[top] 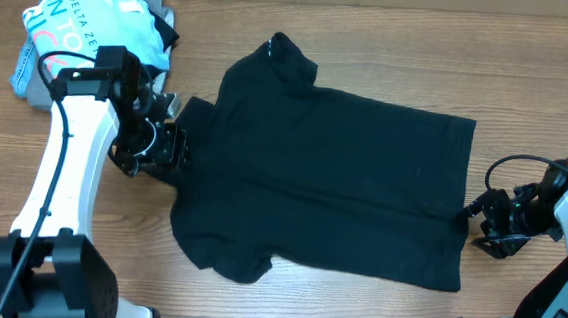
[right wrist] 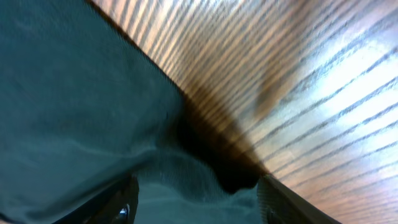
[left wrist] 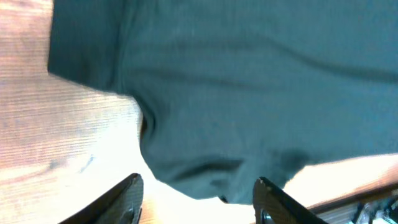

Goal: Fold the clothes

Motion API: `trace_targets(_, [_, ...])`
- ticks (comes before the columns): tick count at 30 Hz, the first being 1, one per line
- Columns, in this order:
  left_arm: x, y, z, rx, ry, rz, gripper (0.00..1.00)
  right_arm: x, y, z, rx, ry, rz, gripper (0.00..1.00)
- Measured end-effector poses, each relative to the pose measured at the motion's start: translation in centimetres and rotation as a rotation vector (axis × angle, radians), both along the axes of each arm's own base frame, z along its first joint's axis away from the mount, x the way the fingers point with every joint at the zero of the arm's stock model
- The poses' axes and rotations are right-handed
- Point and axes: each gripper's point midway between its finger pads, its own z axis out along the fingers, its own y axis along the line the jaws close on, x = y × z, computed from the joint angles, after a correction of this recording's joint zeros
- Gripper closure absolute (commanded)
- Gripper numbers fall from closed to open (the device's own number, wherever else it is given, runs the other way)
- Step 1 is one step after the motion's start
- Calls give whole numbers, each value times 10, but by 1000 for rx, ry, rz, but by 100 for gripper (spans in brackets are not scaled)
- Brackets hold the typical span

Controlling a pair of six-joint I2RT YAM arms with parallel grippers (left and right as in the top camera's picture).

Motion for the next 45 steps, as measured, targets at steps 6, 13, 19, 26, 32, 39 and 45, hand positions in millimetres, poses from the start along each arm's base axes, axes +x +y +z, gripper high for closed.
trace_targets(6, [-34,-3,22,-7,51,-4,32,-2,12,6,71,-6,3,33])
trace_targets(13, [-61,-4,19,1,68,25,24,1,20,26,91,-76,6,31])
trace_targets(19, [-89,-9,-38,-14,177,121,32,4,20,39,70,-132,12,29])
trace_targets(26, [-103,-20,-65,-67,239,205,39,5,21,41,71,-145,22,28])
trace_targets(32, [-109,-31,-82,-58,253,224,39,6,20,41,66,-154,29,28])
trace_targets(39, [-127,-59,-112,-21,276,209,52,6,20,41,65,-156,35,28])
trace_targets(45, [-140,-70,-126,6,296,232,44,6,20,41,66,-157,38,27])
